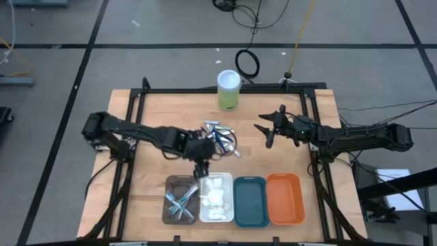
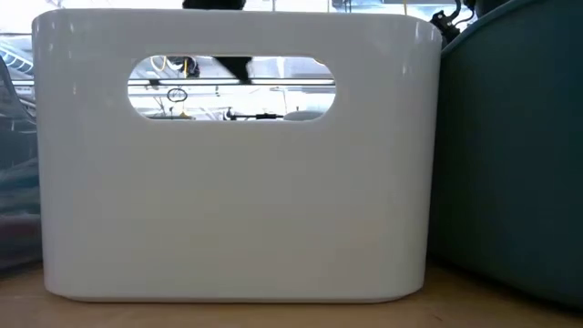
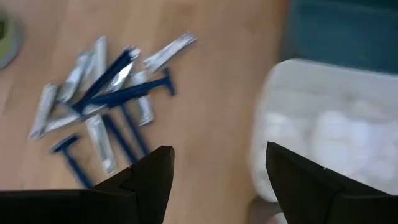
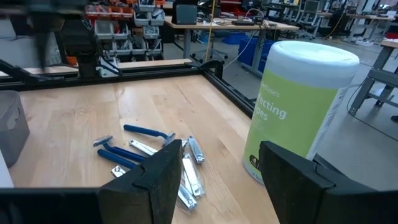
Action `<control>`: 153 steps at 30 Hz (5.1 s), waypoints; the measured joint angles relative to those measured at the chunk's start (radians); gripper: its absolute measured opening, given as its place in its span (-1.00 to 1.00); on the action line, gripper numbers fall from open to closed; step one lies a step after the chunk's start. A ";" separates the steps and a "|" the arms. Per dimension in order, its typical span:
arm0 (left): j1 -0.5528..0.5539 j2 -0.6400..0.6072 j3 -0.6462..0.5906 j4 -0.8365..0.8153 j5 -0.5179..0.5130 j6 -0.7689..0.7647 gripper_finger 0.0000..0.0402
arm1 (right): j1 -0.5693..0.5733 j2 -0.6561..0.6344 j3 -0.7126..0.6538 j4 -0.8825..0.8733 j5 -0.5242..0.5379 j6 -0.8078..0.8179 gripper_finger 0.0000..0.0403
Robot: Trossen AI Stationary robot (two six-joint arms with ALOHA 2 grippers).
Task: Pick & Place Travel size toiletries
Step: Put the blue razor into the blue bin
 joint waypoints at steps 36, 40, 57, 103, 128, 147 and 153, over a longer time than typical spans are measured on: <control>0.474 -0.126 -0.669 0.529 0.110 -0.144 0.25 | -0.029 0.117 0.000 0.098 0.000 0.001 0.00; 0.460 -0.126 -0.669 0.518 0.114 -0.162 0.25 | -0.029 0.119 0.000 0.109 -0.001 0.001 0.00; 0.390 0.013 -0.665 0.530 0.052 -0.129 0.25 | -0.029 0.119 0.000 0.114 -0.002 0.002 0.00; 0.177 -0.283 -0.670 1.287 -0.022 0.285 -0.95 | 0.021 0.479 0.056 0.689 -0.262 0.171 -0.02; 0.149 -0.162 -0.669 1.399 0.024 0.278 -0.95 | 0.079 0.667 0.253 0.720 -0.369 0.172 -0.37; 0.130 -0.165 -0.666 1.312 0.078 0.080 -0.39 | 0.067 0.651 0.251 0.693 -0.379 0.092 -0.89; 0.107 -0.254 -0.653 1.229 0.056 0.173 0.04 | 0.063 0.562 0.251 0.518 -0.400 0.113 -0.90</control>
